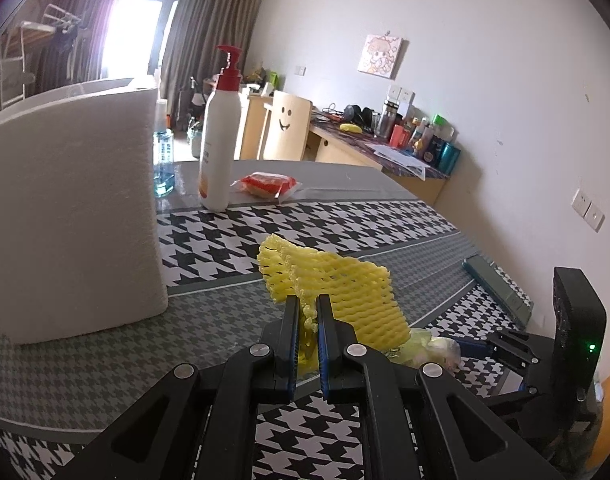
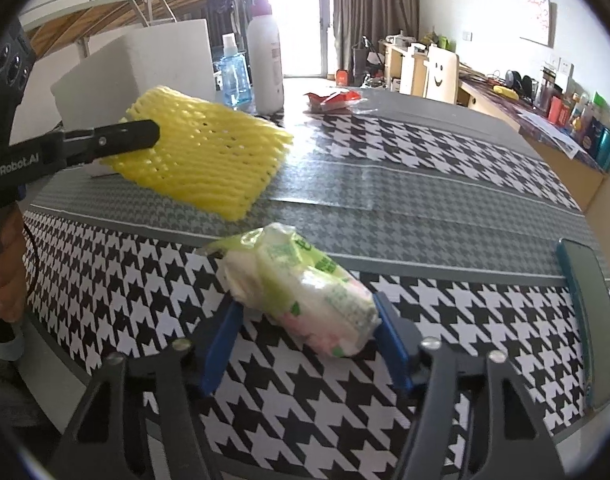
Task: Organize soft objects
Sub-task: 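Lift and carry the yellow net sleeve and tissue pack over the white foam box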
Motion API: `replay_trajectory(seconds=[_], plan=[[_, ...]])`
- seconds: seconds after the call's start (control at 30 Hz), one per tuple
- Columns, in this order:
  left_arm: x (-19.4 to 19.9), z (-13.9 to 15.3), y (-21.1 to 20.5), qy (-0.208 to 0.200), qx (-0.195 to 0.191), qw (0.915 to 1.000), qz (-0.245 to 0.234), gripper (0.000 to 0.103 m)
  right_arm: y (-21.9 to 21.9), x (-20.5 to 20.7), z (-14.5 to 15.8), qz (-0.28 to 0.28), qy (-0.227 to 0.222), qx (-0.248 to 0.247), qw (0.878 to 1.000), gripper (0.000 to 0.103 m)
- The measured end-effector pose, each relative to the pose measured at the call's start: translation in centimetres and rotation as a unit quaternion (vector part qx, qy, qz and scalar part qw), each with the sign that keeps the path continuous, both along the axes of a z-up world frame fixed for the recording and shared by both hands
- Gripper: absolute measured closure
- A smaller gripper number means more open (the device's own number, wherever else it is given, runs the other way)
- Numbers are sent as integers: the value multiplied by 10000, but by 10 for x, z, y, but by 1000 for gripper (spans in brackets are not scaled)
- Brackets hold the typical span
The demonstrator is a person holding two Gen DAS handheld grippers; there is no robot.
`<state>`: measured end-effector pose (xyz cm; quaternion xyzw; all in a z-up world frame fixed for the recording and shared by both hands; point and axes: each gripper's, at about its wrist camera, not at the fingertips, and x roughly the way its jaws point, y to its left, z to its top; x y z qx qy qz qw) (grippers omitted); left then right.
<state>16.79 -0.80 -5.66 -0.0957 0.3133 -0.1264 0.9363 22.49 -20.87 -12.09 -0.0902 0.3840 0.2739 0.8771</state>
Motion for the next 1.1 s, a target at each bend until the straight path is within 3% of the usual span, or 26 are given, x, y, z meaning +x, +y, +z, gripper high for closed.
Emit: replay_trajectory(seconds=[0.33,0.7,1.1], plan=[[-7,4,3,-138,104,9998,116,95,-2,-11,13,22,-212,160,9996,43],[-28,33,3,-610,371,9972,209,94,-12,-26,39,-136,-537,470,9974,43],[-37,45,4,-696,686,9946,360,94,-7,-38,73,-167,-957,773,9923,43]])
